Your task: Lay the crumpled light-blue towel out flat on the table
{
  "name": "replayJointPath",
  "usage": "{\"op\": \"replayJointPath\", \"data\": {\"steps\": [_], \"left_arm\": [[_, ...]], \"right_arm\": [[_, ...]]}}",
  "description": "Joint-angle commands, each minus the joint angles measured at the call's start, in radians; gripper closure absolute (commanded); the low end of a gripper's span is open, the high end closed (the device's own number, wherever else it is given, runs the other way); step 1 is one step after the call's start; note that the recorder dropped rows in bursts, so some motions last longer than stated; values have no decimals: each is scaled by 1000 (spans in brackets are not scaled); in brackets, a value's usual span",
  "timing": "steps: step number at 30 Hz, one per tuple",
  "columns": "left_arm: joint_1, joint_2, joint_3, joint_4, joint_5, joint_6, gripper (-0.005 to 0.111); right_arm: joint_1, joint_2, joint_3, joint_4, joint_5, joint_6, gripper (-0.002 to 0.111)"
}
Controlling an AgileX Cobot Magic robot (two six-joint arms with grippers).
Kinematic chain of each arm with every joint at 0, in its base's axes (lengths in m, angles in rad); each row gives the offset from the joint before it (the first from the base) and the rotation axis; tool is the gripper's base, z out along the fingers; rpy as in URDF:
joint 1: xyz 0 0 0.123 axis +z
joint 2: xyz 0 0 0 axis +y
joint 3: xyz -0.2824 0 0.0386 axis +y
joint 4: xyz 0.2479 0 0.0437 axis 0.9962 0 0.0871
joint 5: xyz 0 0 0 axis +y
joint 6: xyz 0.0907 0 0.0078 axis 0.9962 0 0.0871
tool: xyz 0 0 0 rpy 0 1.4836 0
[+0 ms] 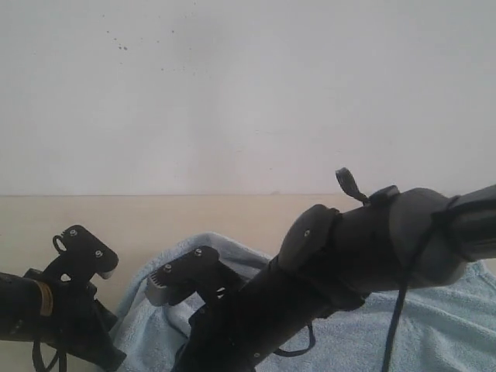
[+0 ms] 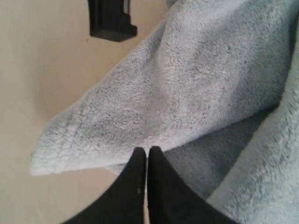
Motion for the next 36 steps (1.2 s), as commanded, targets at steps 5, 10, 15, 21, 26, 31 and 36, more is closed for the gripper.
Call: {"op": "replayJointPath", "data": {"steps": [5, 10, 15, 21, 26, 31, 36], "left_arm": [[0, 0, -6, 313, -89, -302, 103], [0, 16, -6, 605, -154, -514, 103], [12, 64, -25, 511, -75, -519, 103], [33, 108, -27, 466, -97, -530, 103], [33, 128, -27, 486, -108, -530, 103], [33, 123, -27, 482, -110, -541, 103], [52, 45, -27, 409, -138, -555, 103]], "right_arm": [[0, 46, -44, 2, 36, 62, 107], [0, 68, -44, 0, 81, 62, 107], [0, 68, -44, 0, 77, 60, 107], [0, 68, -44, 0, 77, 60, 107], [0, 68, -44, -6, 88, 60, 107], [0, 68, -44, -6, 84, 60, 107], [0, 68, -44, -8, 84, 60, 107]]}}
